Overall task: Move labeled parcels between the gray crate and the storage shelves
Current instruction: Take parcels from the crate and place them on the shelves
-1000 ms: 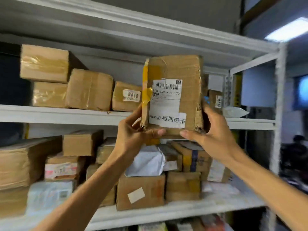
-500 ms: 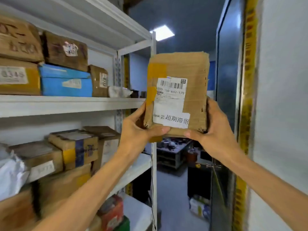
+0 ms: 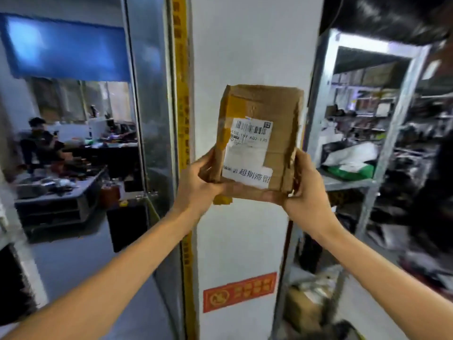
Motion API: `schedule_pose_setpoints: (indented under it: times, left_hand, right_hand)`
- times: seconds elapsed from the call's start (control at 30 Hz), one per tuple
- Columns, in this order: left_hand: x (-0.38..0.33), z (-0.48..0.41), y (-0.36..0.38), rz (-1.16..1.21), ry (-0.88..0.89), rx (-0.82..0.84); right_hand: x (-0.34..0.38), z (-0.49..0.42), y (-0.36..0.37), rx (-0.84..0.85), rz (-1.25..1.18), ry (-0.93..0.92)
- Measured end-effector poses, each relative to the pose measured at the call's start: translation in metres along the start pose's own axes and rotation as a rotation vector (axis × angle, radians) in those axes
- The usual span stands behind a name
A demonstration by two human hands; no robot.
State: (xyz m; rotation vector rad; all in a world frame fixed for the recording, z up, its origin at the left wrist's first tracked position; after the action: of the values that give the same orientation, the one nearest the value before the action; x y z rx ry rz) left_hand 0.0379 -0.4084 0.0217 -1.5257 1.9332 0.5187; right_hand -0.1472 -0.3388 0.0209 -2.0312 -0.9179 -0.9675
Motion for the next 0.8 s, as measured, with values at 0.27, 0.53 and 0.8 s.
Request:
schedule_pose_setpoints:
  times: [0.27, 0.53, 0.8]
  left_hand:
    - [0.066, -0.006, 0.144, 0.257, -0.030, 0.317]
    - [0.111, 0.001, 0.248, 0.369, -0.089, 0.487]
    - [0.194, 0.026, 0.329, 0.434, -0.176, 0.587]
  right_hand:
    - [-0.074, 0.032, -0.101, -0.301, 0.154, 0.167]
    - [-0.135, 0.051, -0.166, -0.458, 0.200, 0.271]
    - [-0.225, 0.064, -0.188, -0.590, 0.211, 0.354]
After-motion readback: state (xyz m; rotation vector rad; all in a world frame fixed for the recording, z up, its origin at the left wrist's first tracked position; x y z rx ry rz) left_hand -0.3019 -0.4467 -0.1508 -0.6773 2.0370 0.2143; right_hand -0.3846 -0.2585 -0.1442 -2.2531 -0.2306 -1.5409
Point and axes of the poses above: each hand's wrist, its own z-axis away from the middle knuckle, its own y-axis out of the palm, x = y × z, the point moved 5 cm from there along -z, towards the middle knuckle, and after that the axes turned 15 degrees about y, right-handed, at the moved point
